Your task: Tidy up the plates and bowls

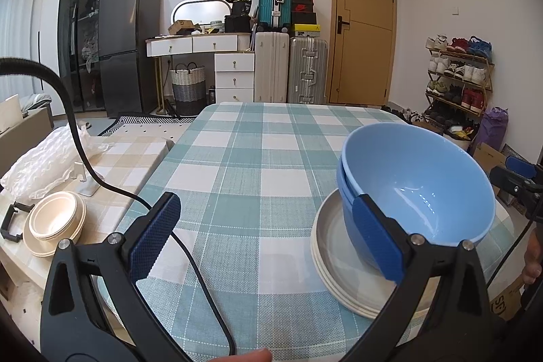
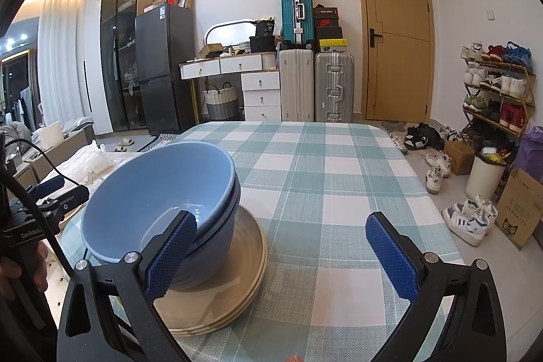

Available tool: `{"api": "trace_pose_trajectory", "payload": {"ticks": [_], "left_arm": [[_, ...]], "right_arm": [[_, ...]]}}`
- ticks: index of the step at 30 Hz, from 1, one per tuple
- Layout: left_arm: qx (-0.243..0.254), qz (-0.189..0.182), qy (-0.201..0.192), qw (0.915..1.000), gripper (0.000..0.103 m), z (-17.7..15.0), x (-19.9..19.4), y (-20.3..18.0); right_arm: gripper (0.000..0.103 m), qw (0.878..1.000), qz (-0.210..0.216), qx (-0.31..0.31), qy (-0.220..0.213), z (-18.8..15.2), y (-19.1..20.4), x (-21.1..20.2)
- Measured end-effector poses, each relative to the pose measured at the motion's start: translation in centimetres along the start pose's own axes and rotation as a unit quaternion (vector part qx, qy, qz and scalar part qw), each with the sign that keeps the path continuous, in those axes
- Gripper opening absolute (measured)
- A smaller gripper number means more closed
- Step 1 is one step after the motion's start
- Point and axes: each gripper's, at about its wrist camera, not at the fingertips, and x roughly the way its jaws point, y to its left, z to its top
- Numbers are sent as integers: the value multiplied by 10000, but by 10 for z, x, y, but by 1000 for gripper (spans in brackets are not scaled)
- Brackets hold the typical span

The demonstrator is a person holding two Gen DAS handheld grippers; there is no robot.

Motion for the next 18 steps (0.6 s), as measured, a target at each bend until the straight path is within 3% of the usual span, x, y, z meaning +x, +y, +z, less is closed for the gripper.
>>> {"api": "trace_pose_trajectory", "payload": {"ticks": [18], "left_arm": [[16, -53, 32, 10000, 101, -2, 1, 6]], "right_arm": [[102, 10000, 5, 23, 22, 2, -3, -1]]}}
